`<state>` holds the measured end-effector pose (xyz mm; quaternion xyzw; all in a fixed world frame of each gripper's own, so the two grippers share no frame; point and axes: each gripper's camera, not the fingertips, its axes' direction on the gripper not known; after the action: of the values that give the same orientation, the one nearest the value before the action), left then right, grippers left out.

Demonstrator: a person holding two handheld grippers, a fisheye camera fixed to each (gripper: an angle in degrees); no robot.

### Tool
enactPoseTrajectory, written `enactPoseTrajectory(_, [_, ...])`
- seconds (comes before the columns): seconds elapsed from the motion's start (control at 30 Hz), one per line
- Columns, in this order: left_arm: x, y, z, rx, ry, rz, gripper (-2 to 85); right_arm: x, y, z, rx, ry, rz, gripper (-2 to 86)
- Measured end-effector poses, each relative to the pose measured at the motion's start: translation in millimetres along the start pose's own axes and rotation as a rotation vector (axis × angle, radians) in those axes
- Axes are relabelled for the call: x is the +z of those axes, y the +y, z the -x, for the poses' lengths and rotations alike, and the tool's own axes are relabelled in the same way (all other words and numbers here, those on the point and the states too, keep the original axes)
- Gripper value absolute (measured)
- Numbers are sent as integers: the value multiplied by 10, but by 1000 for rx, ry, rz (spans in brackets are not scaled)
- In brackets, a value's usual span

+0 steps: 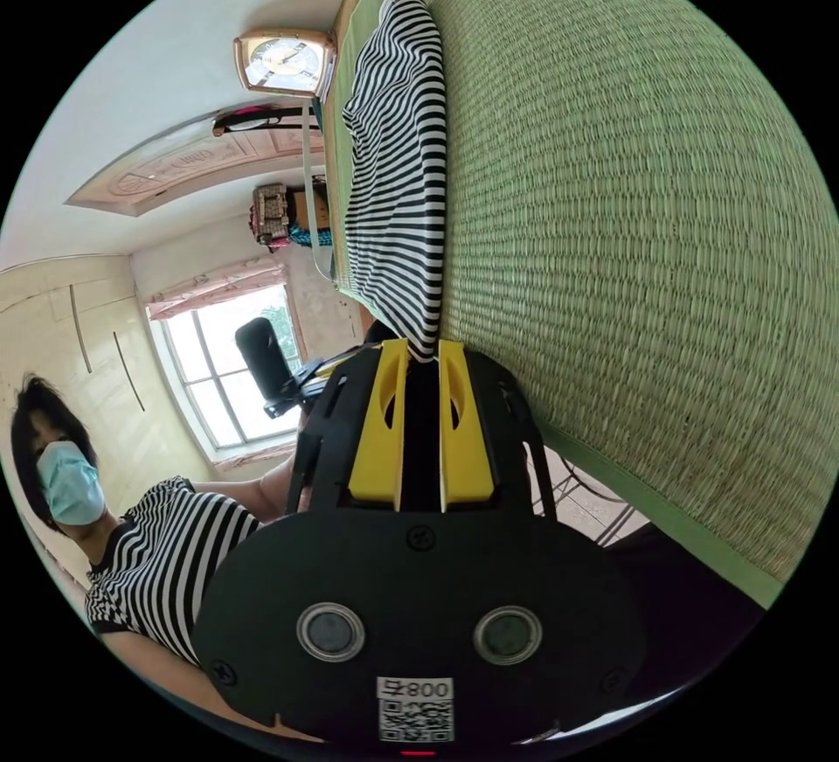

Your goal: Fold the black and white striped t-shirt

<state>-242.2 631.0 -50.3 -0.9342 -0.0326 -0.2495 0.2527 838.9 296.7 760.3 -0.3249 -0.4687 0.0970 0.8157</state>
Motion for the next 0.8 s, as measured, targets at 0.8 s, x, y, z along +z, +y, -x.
enactPoseTrajectory(0.8, [-31, 72, -203, 141, -150, 11, 11, 203, 292, 540, 25, -104, -2, 73])
